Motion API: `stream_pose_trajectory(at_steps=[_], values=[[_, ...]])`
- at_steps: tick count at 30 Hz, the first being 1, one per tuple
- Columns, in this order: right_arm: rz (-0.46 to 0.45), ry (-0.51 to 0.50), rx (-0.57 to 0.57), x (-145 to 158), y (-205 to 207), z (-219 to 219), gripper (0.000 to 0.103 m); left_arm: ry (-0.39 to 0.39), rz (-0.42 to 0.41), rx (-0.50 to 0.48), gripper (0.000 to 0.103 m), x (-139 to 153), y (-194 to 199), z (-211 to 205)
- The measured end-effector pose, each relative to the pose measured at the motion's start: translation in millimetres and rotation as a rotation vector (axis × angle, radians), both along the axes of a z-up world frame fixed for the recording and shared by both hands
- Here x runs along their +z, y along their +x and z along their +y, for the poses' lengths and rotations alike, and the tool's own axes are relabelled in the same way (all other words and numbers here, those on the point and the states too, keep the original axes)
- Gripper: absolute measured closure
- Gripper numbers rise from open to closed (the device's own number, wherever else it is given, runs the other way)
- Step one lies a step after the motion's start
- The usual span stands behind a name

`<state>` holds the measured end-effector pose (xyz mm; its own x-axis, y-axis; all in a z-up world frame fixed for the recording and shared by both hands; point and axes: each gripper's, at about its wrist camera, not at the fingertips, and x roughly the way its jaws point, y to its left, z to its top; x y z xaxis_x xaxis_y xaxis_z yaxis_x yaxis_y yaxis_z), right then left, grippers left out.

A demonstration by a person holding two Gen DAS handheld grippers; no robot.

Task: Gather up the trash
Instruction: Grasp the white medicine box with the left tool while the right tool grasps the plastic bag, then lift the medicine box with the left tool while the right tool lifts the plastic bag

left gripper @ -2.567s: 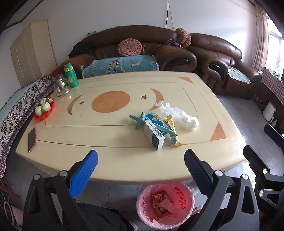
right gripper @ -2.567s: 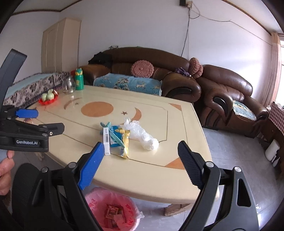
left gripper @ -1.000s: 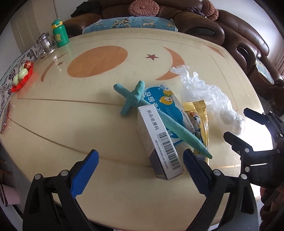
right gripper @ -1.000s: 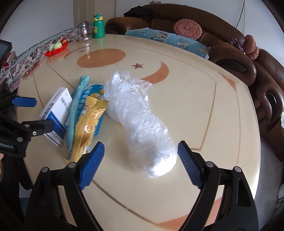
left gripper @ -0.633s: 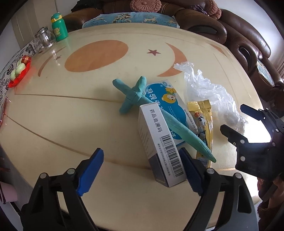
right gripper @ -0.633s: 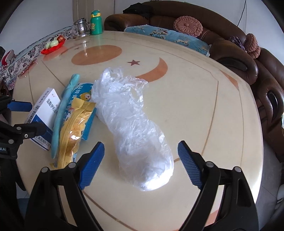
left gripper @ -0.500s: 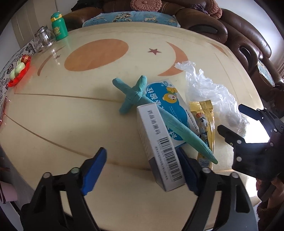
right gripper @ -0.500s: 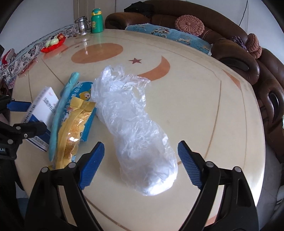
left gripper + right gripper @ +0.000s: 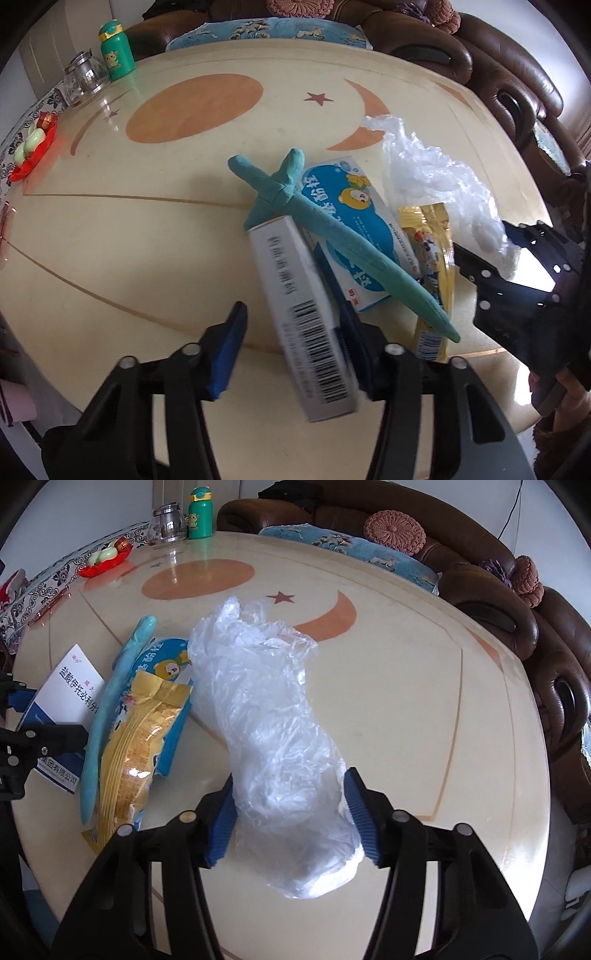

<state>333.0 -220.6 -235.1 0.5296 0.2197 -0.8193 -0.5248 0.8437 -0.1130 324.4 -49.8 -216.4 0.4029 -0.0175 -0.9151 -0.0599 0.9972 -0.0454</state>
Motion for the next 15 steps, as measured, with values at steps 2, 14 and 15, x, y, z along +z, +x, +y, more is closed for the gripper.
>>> stream_pose_trajectory(at_steps=[2,14,15], values=[[0.002,0.008,-0.005,-0.2,-1.0,0.2,0.06,0.012,-0.007,-0.001,0.059,1.5,-0.2,-0.2],[-0.048,0.006,-0.067,6.4,-7.3,-0.7,0.068,0.018,-0.022,-0.017,0.07,4.6,-1.6,4.7],[-0.049,0.009,-0.069,7.2,-7.4,-1.1,0.069,0.018,-0.025,-0.018,0.071,4.5,-1.9,5.1]])
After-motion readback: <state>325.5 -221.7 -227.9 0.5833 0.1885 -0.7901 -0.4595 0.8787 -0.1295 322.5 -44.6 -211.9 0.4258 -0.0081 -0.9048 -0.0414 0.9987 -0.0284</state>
